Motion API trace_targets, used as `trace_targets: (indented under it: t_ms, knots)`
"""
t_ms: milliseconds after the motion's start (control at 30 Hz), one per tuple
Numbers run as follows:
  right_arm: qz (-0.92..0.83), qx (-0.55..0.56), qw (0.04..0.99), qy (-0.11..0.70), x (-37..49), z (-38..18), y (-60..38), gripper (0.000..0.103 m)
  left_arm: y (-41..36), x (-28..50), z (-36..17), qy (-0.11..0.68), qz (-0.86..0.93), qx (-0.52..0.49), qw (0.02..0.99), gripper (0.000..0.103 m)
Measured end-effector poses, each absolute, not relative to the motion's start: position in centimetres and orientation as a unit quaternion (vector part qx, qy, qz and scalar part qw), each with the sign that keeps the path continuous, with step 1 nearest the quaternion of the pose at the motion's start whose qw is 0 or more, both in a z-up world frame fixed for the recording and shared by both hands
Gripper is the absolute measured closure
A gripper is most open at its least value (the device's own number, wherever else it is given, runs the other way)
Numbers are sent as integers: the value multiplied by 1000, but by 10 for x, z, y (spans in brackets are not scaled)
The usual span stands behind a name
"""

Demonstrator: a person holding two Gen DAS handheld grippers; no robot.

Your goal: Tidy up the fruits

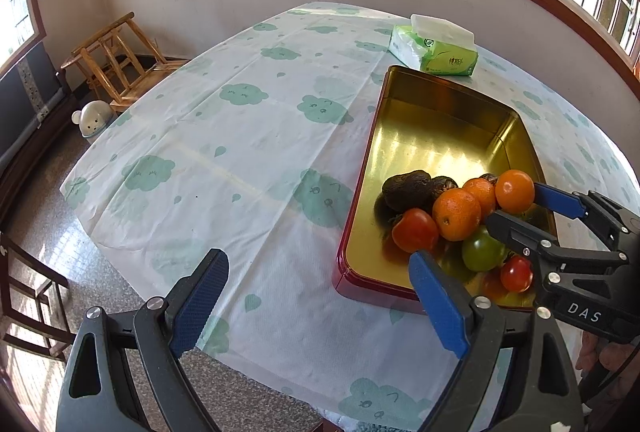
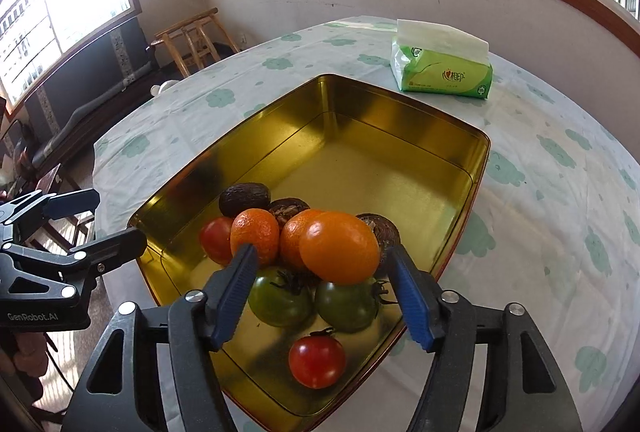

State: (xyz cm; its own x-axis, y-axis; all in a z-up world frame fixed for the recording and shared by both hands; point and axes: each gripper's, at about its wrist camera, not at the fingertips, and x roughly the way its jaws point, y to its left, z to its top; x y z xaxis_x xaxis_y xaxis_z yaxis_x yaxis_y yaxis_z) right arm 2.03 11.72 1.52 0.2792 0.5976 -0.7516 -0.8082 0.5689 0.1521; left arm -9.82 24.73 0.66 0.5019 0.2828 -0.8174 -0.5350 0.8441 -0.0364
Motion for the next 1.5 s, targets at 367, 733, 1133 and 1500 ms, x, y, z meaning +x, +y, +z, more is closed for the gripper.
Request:
trace_targets:
  t_ms: [367,733,1133,1500]
  knots:
    - [406,-142,799,420,5,29,92,2,239,-98,12,434,236,-136,859,13]
    - [370,-149,818,415,-18,32,59,0,217,-90,16,436,223,-115,864,13]
    - [370,-128,793,467,-22,16,50,0,199,-87,18,440,214,-99,867,13]
    - [374,-136,786,474,-25,11,54,0,191,-83,18,443,217,-85,866,13]
